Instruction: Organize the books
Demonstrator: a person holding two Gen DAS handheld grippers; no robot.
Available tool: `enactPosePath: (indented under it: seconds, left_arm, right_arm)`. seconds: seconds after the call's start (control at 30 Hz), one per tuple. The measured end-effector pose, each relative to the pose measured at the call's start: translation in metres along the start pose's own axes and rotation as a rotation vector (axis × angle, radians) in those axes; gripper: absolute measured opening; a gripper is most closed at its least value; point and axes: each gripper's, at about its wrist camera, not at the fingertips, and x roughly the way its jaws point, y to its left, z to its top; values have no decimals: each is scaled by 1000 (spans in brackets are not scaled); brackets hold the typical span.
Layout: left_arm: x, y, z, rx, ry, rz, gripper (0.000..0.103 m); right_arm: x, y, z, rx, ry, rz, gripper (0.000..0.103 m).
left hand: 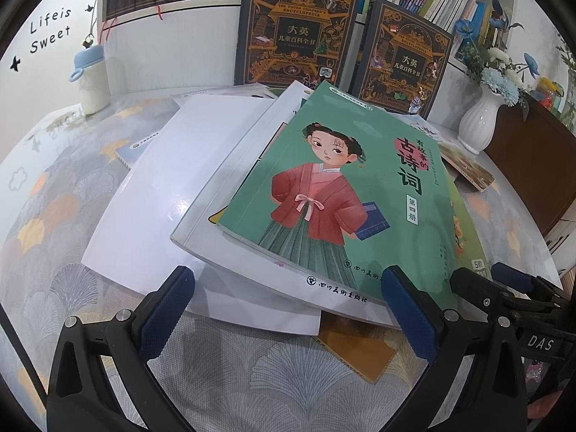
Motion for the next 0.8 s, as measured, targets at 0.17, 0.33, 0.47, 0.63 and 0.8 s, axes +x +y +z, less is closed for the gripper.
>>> enactPosePath:
  seconds: [0.17,0.33,0.47,0.63,0.8]
  left_arm:
    - [0,0,0,0,0,0,103]
    - [0,0,-1,-1,-1,-2,103]
    - [0,0,-1,-1,-1,-2,103]
    - [0,0,-1,-1,-2,-2,103]
    - [0,0,-1,0,-2,-2,103]
  right_arm:
    - [0,1,0,-2,2,-8,103]
    - [0,2,-1,0,0,-8,103]
    - [0,1,-1,3,-1,-7,103]
    - [0,2,-1,2,0,-8,103]
    - [-1,1,-1,7,-1,-8,103]
